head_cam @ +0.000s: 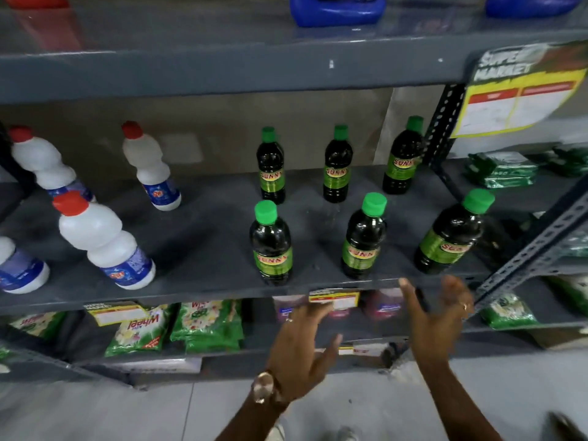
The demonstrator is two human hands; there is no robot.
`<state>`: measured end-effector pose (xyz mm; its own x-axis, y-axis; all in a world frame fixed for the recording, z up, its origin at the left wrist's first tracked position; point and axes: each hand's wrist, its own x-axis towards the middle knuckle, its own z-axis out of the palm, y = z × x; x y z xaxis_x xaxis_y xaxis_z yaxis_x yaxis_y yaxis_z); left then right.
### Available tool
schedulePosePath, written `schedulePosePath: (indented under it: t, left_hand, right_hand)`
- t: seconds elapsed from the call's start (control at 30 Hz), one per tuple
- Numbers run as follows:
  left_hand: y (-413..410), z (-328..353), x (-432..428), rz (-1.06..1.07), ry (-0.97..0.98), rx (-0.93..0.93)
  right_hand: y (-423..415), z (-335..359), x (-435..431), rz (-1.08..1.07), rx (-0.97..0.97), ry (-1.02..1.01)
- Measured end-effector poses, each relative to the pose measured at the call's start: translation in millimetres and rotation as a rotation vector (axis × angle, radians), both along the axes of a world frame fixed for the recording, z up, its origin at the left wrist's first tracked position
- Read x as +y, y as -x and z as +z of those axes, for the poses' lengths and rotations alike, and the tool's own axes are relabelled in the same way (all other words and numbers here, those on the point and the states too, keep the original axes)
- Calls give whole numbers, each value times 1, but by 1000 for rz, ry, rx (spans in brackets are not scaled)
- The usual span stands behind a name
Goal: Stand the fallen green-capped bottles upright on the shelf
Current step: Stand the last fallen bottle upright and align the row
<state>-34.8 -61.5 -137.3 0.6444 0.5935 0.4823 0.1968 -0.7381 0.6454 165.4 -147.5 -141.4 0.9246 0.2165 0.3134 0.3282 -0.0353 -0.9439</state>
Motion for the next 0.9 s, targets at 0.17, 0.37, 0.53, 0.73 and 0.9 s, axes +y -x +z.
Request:
schedulePosePath:
  t: [0.17,0.37,0.53,0.73,0.9]
  left_hand:
    - [-91,4,11,212,388,-66]
    - [-125,-18,18,411,239,-7]
    - [-128,-30,19,442,273,-11]
    - [-132,-30,23,464,370,-90]
    - [-133,-24,22,454,332,-107]
  right_hand:
    - [-83,3,-4,202,22,223]
    - [-102,-11,3,251,-119,320]
    - [-100,-16,2,259,-205,282]
    - [-102,-22,2,248,-194,257]
    - [-103,-23,0,271,-143,309]
